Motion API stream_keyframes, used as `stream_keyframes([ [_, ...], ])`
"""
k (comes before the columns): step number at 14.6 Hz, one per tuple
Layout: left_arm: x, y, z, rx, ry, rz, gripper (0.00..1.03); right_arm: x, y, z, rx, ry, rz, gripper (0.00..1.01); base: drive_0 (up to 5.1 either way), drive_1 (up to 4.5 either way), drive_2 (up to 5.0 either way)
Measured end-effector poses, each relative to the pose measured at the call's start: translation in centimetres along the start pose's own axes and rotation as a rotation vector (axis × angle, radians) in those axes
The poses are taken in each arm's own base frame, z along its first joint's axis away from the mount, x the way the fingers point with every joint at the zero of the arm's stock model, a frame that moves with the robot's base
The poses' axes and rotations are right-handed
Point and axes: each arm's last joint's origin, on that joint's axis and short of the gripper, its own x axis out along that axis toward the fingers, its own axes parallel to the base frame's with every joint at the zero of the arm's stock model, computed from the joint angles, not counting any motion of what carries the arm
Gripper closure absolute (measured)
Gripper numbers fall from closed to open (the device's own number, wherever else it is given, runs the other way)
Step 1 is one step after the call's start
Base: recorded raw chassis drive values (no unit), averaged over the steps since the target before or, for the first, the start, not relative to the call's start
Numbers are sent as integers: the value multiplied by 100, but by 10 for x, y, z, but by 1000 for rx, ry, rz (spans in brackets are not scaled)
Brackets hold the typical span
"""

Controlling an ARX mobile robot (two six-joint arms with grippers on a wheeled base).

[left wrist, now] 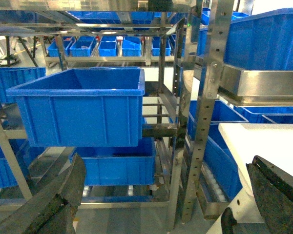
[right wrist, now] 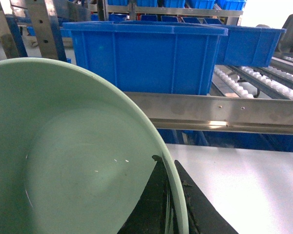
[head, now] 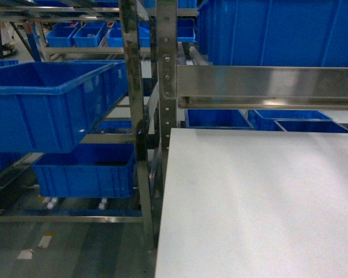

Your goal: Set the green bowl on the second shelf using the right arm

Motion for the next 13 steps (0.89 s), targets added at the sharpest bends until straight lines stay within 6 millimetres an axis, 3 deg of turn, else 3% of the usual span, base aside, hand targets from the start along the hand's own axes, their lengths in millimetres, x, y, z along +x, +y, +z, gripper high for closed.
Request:
stream_keyframes([
  [13,0,0,0,0,-2,0,5,-1,0,1,-1,-5,1,99,-494,242,242],
])
